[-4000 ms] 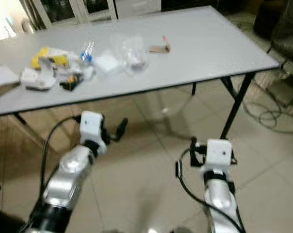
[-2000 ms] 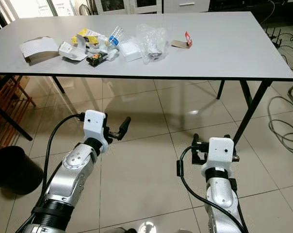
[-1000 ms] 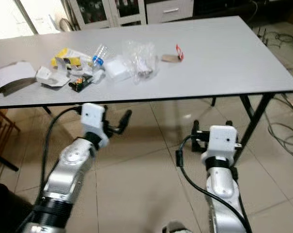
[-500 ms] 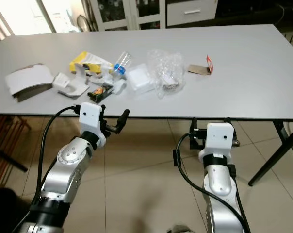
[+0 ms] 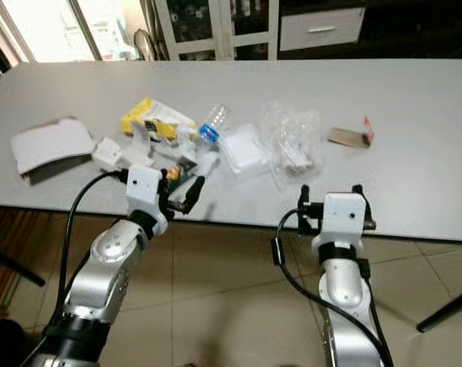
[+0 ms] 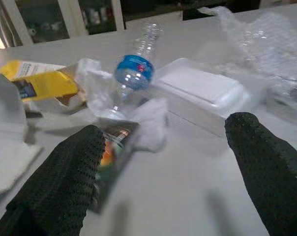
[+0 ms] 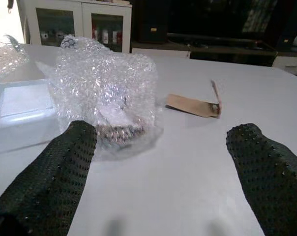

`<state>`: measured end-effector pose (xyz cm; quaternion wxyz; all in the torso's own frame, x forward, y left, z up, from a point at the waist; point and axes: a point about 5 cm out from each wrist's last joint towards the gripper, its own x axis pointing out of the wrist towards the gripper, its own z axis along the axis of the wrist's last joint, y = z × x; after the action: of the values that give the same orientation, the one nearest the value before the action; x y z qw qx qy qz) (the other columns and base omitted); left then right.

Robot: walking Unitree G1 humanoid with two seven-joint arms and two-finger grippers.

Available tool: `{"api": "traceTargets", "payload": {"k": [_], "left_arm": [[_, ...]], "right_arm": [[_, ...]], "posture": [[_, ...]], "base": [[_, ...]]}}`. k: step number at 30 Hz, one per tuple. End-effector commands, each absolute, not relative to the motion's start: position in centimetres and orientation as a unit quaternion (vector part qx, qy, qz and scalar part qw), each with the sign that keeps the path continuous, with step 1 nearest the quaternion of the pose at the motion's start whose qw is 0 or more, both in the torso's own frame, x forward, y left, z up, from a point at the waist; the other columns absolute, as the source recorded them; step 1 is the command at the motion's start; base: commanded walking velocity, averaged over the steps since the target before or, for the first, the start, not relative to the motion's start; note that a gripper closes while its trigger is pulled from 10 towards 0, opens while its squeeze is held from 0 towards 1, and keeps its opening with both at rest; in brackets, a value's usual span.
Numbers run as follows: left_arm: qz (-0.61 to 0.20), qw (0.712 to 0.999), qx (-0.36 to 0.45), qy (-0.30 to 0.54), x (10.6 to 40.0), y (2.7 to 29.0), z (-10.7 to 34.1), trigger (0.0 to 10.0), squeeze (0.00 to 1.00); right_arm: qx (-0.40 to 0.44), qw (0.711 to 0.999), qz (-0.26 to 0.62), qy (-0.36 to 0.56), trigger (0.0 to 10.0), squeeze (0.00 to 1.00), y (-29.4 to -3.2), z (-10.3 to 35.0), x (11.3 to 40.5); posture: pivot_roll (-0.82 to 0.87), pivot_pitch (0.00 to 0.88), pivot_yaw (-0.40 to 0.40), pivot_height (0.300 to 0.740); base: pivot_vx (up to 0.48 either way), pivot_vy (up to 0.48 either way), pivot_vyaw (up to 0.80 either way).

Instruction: Picking trash to rubbish bin

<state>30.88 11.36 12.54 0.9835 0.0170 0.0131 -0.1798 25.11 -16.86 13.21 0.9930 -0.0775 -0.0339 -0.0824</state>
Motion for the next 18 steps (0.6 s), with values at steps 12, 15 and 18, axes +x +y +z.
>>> {"api": "traceTargets", "payload": {"k": [12,15,18], "left_arm": [[-0.193,0.981,-0.011,0.006,30.75,10.62,13.01,10.0,0.0],[-0.191,0.981,-0.013,0.01,30.78,10.65,12.91,10.0,0.0],[-0.191,0.981,-0.013,0.009,30.79,10.61,12.94,10.0,0.0]], "right_arm": [[-0.084,0.992,-0.09,-0.034,10.0,0.0,-17.1,13.41,24.94],[-0.085,0.992,-0.088,-0.035,10.0,0.0,-17.03,13.47,25.0],[-0.086,0.992,-0.087,-0.035,10.0,0.0,-17.05,13.49,25.05]], "posture": [[-0.13,0.076,0.09,0.74],[-0.13,0.075,0.086,0.74],[-0.13,0.076,0.085,0.74]], "base": [[0.062,-0.123,0.0],[0.0,-0.48,0.0],[0.0,-0.48,0.0]]}}
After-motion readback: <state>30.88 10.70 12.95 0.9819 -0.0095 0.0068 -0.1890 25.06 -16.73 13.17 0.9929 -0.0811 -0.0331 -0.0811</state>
